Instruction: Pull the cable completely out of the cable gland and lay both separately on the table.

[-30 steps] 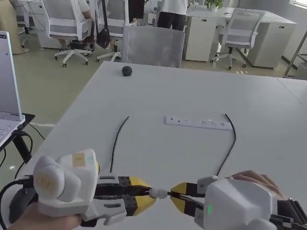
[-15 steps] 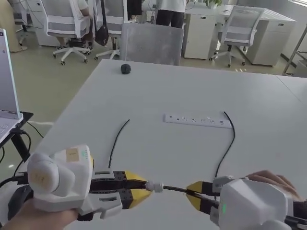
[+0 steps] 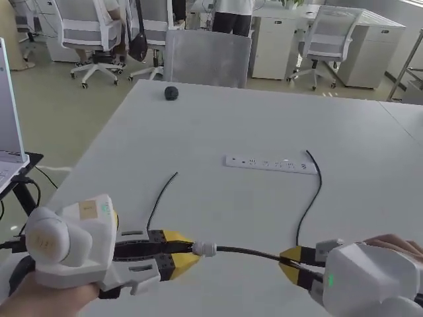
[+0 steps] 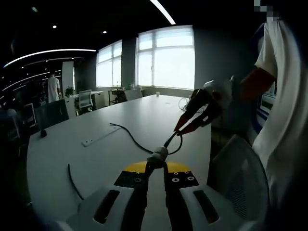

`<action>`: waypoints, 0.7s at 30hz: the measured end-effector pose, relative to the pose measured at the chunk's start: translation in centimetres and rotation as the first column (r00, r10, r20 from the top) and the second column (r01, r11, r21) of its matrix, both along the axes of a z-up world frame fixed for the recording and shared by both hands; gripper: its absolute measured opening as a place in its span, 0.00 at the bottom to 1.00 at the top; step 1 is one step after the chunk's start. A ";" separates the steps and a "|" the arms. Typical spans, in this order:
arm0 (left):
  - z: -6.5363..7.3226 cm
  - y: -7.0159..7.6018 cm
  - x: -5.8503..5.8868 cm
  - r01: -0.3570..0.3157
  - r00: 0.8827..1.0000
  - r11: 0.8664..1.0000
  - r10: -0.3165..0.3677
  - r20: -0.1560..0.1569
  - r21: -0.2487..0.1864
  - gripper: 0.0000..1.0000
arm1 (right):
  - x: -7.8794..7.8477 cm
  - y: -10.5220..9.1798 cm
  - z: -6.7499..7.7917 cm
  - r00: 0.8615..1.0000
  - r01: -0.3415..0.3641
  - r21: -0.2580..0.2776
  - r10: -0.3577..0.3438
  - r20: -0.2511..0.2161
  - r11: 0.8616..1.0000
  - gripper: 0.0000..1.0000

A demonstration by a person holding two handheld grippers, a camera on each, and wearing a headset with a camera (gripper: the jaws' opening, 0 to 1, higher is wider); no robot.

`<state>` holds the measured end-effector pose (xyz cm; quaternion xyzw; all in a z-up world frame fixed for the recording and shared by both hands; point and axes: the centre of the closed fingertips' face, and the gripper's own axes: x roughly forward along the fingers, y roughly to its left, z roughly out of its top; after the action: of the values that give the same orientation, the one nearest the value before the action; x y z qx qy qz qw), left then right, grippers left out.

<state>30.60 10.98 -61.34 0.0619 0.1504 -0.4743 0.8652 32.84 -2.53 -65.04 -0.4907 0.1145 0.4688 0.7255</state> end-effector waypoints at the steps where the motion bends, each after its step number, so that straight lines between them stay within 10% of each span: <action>1: 0.0 0.3 0.1 -0.006 1.000 1.000 0.006 0.000 0.000 0.13 | 0.2 -0.5 -0.1 1.000 0.011 -0.004 -0.011 0.001 1.000 0.00; 9: 0.0 0.6 0.1 -0.018 1.000 1.000 0.017 0.010 0.007 0.13 | 0.7 -2.6 -0.8 0.999 0.051 -0.035 -0.051 0.004 0.998 0.00; 21: 0.6 0.5 0.6 -0.045 0.999 0.999 0.045 0.017 -0.014 0.12 | -0.3 0.0 -0.6 1.000 -0.007 -0.021 0.007 0.019 1.000 0.03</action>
<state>31.20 11.51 -60.69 0.0570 0.1410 -0.4552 0.8773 32.50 -2.51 -65.61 -0.5029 0.1109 0.4655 0.7198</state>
